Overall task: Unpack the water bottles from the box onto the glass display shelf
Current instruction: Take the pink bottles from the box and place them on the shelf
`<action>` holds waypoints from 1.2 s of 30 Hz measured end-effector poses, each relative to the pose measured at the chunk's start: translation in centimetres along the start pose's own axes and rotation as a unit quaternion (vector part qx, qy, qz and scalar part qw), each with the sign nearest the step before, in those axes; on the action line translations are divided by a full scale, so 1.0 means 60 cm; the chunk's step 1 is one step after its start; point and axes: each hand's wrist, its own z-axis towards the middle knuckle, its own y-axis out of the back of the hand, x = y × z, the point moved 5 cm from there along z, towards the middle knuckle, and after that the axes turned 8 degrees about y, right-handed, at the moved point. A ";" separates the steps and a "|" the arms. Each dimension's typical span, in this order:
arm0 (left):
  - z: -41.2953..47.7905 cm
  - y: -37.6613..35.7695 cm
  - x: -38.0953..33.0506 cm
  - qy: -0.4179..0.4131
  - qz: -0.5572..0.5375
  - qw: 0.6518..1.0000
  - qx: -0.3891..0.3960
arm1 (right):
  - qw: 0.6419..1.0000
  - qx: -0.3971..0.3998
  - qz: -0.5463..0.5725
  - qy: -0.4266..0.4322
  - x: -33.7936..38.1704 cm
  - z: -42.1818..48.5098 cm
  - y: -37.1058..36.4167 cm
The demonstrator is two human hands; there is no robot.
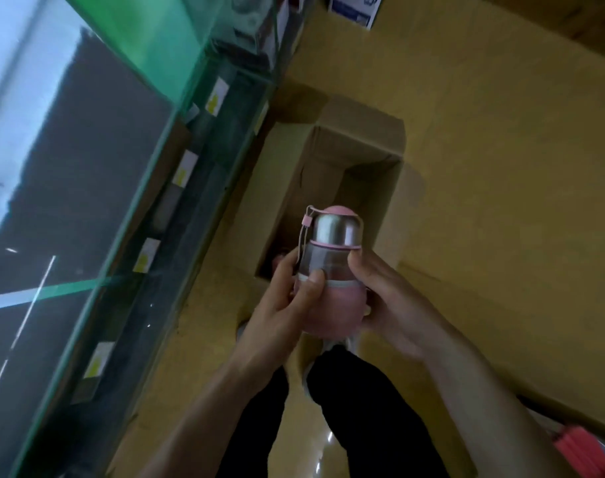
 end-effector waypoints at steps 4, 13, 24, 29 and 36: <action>-0.114 -0.022 -0.097 -0.021 0.023 0.999 0.025 | 0.999 0.002 -0.002 0.032 0.097 -0.097 -0.046; -0.306 -0.065 -0.259 -0.066 0.067 0.995 0.020 | 0.997 0.001 -0.004 0.072 0.266 -0.257 -0.130; -0.476 -0.100 -0.378 -0.161 0.089 0.983 0.012 | 0.987 -0.003 -0.033 0.157 0.419 -0.414 -0.211; -0.537 -0.096 -0.430 -0.217 0.084 0.972 0.014 | 0.975 -0.003 -0.073 0.210 0.471 -0.458 -0.251; -0.647 -0.084 -0.512 -0.326 0.113 0.938 0.012 | 0.953 0.012 -0.092 0.288 0.550 -0.516 -0.320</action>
